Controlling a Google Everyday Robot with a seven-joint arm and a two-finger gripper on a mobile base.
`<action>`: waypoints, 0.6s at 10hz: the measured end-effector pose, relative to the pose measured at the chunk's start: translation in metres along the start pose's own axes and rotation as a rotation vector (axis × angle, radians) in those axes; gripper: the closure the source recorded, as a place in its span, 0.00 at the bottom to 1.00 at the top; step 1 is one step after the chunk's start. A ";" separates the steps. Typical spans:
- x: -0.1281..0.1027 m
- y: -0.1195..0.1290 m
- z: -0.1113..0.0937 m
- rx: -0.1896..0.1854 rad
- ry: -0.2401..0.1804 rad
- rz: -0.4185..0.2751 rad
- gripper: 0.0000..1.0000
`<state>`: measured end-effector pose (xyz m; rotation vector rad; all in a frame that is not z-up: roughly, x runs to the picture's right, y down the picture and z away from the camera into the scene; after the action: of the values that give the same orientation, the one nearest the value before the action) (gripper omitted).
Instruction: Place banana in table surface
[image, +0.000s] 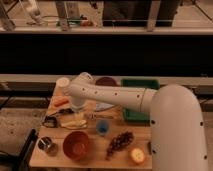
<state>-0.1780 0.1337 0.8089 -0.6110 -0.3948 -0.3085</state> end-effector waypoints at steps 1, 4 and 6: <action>-0.004 0.000 0.000 -0.007 0.002 -0.010 0.20; -0.006 0.005 0.005 -0.033 0.008 -0.018 0.20; -0.003 0.009 0.014 -0.047 0.002 -0.014 0.20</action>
<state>-0.1804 0.1502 0.8140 -0.6540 -0.3913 -0.3323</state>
